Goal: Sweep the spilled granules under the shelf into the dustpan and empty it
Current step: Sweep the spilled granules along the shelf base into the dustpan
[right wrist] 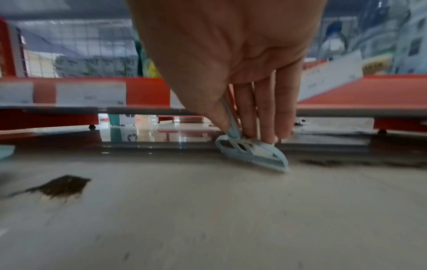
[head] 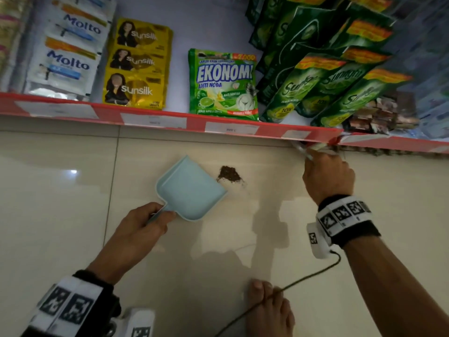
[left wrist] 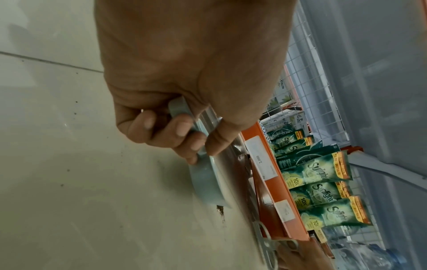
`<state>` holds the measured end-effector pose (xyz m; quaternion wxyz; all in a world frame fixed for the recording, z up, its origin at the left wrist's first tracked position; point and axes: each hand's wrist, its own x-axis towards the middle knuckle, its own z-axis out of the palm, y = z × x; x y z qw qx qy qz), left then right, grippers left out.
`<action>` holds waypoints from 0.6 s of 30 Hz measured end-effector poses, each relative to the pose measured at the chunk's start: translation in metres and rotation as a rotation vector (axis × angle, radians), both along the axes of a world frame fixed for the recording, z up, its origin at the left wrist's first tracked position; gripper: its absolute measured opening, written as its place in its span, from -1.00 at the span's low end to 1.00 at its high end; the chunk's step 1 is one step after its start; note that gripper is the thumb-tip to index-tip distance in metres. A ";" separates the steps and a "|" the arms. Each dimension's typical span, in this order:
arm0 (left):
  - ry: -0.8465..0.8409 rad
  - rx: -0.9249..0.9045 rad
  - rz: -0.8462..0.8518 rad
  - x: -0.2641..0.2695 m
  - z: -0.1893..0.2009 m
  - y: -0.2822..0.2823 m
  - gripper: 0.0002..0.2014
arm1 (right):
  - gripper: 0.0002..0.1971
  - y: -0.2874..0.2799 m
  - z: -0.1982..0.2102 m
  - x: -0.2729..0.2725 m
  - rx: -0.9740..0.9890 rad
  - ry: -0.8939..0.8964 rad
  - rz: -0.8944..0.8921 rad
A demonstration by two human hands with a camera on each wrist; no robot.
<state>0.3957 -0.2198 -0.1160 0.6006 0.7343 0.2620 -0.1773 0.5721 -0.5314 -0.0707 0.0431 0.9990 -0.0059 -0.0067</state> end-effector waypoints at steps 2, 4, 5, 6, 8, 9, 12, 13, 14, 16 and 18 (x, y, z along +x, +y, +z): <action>0.011 -0.011 0.015 -0.002 0.002 -0.007 -0.68 | -0.74 0.003 -0.008 -0.004 0.014 0.091 0.044; 0.022 -0.011 0.039 -0.005 0.001 -0.015 -0.70 | -0.75 0.013 -0.013 -0.020 0.089 0.121 0.184; 0.033 -0.005 0.051 -0.007 0.002 -0.018 -0.70 | -0.75 0.020 -0.013 -0.033 0.144 0.122 0.265; 0.041 -0.003 0.064 -0.009 0.001 -0.020 -0.70 | -0.76 0.028 -0.012 -0.045 0.190 0.117 0.339; 0.062 0.006 0.068 -0.012 0.001 -0.022 -0.69 | -0.76 0.038 -0.005 -0.062 0.256 0.074 0.427; 0.067 0.003 0.073 -0.013 0.002 -0.021 -0.68 | -0.77 0.040 -0.001 -0.063 0.281 0.038 0.432; 0.052 -0.026 0.097 -0.020 0.000 -0.016 -0.70 | -0.83 0.033 0.008 -0.043 0.256 -0.131 0.332; 0.047 -0.026 0.093 -0.023 0.002 -0.014 -0.71 | -0.80 0.029 0.009 -0.032 0.217 -0.143 0.276; 0.043 -0.026 0.109 -0.026 0.001 -0.012 -0.72 | -0.76 0.025 0.009 -0.020 0.168 -0.112 0.218; 0.041 -0.017 0.125 -0.029 0.000 -0.006 -0.73 | -0.68 0.021 0.004 -0.001 0.081 0.001 0.143; 0.021 -0.032 0.116 -0.031 -0.001 -0.009 -0.73 | -0.67 0.025 -0.001 0.004 0.077 0.108 0.176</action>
